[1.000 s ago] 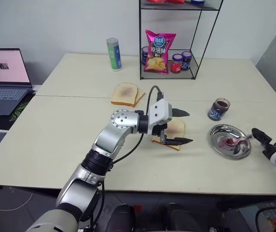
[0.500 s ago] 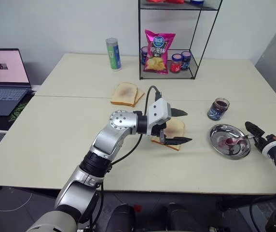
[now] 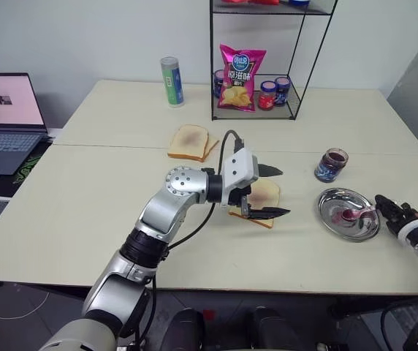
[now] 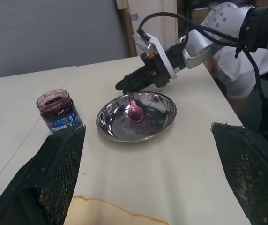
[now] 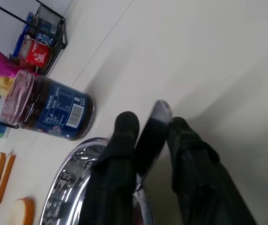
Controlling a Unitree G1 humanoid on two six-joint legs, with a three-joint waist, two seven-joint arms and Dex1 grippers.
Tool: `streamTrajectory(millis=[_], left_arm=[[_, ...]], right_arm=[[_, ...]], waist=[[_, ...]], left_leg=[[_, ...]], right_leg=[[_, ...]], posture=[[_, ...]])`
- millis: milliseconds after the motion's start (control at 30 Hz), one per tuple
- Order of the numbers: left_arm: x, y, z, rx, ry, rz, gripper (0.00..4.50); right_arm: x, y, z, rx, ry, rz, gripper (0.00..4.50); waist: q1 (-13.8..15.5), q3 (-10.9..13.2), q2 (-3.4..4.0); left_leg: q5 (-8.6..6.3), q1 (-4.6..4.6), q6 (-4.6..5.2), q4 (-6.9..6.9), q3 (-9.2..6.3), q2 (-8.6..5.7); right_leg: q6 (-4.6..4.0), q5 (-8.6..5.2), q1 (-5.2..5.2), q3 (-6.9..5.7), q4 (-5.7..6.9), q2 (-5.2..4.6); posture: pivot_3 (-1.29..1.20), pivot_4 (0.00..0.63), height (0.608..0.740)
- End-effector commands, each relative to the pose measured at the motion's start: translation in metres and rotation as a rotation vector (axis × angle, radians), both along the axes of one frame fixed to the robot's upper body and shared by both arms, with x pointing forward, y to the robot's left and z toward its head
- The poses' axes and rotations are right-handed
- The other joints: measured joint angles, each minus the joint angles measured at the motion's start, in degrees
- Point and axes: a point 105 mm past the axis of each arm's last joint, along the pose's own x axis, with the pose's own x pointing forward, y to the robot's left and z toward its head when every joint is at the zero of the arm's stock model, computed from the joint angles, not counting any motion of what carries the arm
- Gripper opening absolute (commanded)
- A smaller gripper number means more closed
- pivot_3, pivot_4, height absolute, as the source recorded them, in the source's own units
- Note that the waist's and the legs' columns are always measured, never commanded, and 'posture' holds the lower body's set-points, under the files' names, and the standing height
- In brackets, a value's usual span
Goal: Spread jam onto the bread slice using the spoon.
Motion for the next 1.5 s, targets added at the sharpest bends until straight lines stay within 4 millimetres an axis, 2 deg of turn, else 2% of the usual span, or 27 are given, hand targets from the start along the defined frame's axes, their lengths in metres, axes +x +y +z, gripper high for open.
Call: streamTrajectory(millis=[33,333,400,500,567,633,733,833,1000,1167,1333,1500], left_arm=[[-0.005,-0.003,0.015,-0.033,-0.049,-0.029,4.5],[-0.007,-0.004,0.014,-0.032,-0.049,-0.041,4.5],[-0.007,-0.002,0.014,-0.03,-0.049,-0.037,4.5],[-0.004,0.004,0.015,-0.037,-0.032,-0.013,4.5],[0.0,0.009,0.016,-0.056,0.0,0.021,4.5],[0.006,0.012,0.016,-0.064,0.01,0.064,4.5],[0.016,0.008,0.017,-0.084,0.009,0.13,4.5],[0.032,0.002,0.02,-0.123,-0.002,0.225,4.5],[0.042,-0.008,0.026,-0.175,0.005,0.272,4.5],[0.042,-0.013,0.027,-0.171,-0.007,0.259,4.5],[0.04,-0.014,0.029,-0.182,-0.008,0.253,4.5],[0.034,-0.013,0.027,-0.175,0.001,0.242,4.5]], right_arm=[[-0.003,-0.006,0.02,-0.043,-0.069,-0.01,0.08],[-0.006,-0.005,0.024,-0.077,-0.091,-0.011,0.02],[-0.005,0.004,0.034,-0.125,-0.119,0.024,0.02],[-0.001,0.027,0.065,-0.197,-0.204,0.082,0.02],[0.006,0.046,0.106,-0.256,-0.318,0.083,0.02],[0.011,0.059,0.137,-0.348,-0.393,0.056,0.02],[0.021,0.064,0.162,-0.482,-0.424,-0.006,0.02],[0.034,0.068,0.182,-0.546,-0.461,-0.063,0.02],[0.063,0.074,0.187,-0.712,-0.465,-0.064,0.02],[0.085,0.073,0.185,-0.748,-0.478,-0.066,0.02],[0.094,0.072,0.172,-0.78,-0.463,-0.059,0.02],[0.096,0.082,0.156,-0.761,-0.445,-0.02,0.02]], waist=[[0.01,0.0,0.0],[0.25,-0.01,0.0],[0.28,-0.01,0.01],[0.2,0.02,0.06],[-0.1,0.08,0.17],[-0.74,0.19,0.44],[-0.84,0.17,0.47],[-0.69,0.17,0.4],[-0.61,0.17,0.4],[-0.77,0.16,0.41],[-0.83,0.17,0.41],[-0.86,0.16,0.41]], left_leg=[[0.0,0.0,0.0,0.0,0.0,0.0],[-0.03,-0.08,0.04,-0.03,-0.06,0.0],[-0.04,-0.13,0.07,-0.03,-0.06,0.0],[-0.06,-0.16,0.1,-0.03,-0.06,0.01],[-0.06,-0.21,0.1,-0.03,-0.04,0.04],[-0.06,-0.23,0.1,-0.01,-0.04,0.05],[-0.06,-0.28,0.1,0.02,-0.07,0.03],[-0.06,-0.33,0.1,0.0,-0.12,0.0],[-0.11,-0.52,0.19,0.02,-0.04,-0.12],[-0.1,-0.77,0.19,0.0,0.04,-0.12],[-0.1,-0.81,0.19,-0.01,0.03,-0.07],[-0.1,-0.81,0.18,0.01,0.05,-0.08]], right_leg=[[0.0,0.0,0.0,-0.01,0.0,0.0],[0.07,0.05,0.06,-0.06,-0.28,0.0],[0.09,0.06,0.06,-0.07,-0.34,0.0],[0.1,0.07,0.05,-0.07,-0.39,0.0],[0.13,0.08,-0.01,-0.05,-0.36,-0.01],[0.16,0.1,-0.05,-0.04,-0.32,-0.01],[0.2,0.13,-0.09,-0.08,-0.31,-0.01],[0.21,0.13,-0.07,-0.14,-0.41,-0.01],[0.23,0.15,-0.22,-0.07,-0.49,-0.01],[-0.01,0.32,-0.56,-0.03,-0.41,0.01],[-0.02,0.32,-0.64,-0.04,-0.37,0.01],[-0.02,0.33,-0.64,-0.02,-0.34,0.0]], posture=[[0.0,0.15,0.74],[0.0,0.15,0.74],[0.0,0.15,0.74],[0.0,0.15,0.74],[0.0,0.15,0.74],[0.0,0.15,0.74],[0.0,0.15,0.74],[0.0,0.15,0.74],[0.0,0.15,0.74],[0.0,0.15,0.74],[0.0,0.15,0.74],[0.0,0.15,0.74]])
